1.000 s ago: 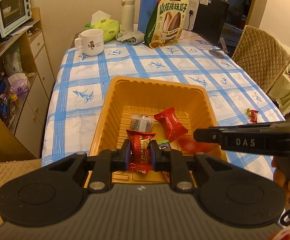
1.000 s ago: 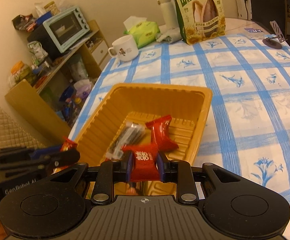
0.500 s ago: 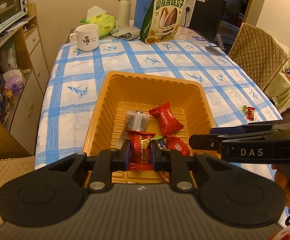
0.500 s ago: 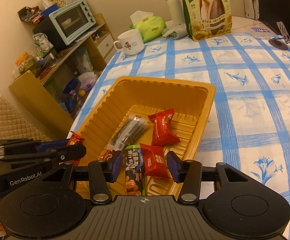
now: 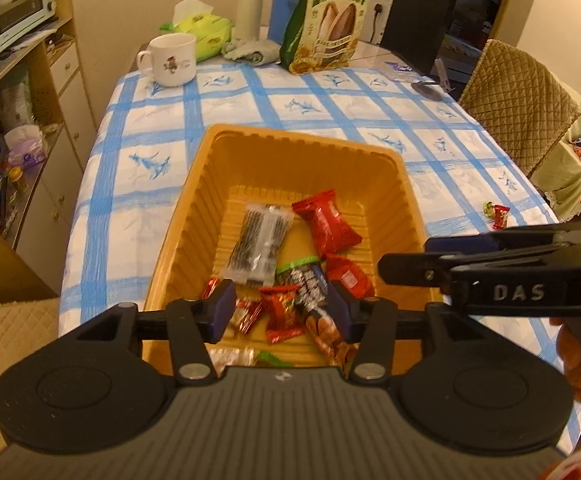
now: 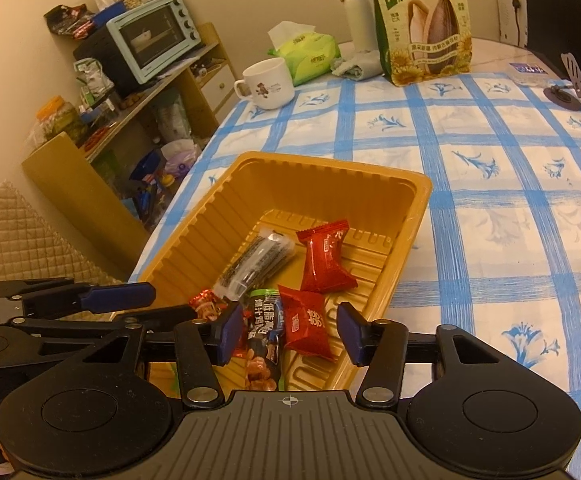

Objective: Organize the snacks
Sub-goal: 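Open both tools to drop the candies into the tray, then withdraw both tools from the tray toward the remaining candies on the table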

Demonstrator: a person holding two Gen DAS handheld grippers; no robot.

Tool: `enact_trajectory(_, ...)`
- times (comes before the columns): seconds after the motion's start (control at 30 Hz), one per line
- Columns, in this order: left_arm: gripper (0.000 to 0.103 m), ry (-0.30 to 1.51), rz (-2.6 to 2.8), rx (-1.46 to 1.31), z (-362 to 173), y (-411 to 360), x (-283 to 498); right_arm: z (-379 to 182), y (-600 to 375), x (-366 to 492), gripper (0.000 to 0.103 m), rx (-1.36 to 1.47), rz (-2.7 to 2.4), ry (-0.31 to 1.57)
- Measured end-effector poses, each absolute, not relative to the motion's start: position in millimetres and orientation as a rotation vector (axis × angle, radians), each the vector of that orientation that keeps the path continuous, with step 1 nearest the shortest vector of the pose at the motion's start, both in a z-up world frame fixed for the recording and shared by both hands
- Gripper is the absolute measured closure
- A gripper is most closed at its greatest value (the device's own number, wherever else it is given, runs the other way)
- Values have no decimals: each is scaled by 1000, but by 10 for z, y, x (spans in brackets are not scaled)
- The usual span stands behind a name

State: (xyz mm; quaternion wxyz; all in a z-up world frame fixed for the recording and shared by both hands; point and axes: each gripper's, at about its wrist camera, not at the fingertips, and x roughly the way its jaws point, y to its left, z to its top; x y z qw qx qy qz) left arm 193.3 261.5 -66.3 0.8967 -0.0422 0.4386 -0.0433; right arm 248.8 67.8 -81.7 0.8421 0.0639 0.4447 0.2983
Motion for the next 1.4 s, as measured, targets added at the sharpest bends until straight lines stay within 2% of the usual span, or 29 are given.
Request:
enact_trajectory(0.27,43,915,-33,-100,-604,2688,1731,-766,640,2385,30,111,656,922)
enact_trajectory(0.6,36,905,3,-105,-484,2584,1489,-651,467,2208,21,111,684,910)
enact_trajectory(1.4,32,875,52,-92,-202,1710,983,-434,-522,1785,17,134,737,882)
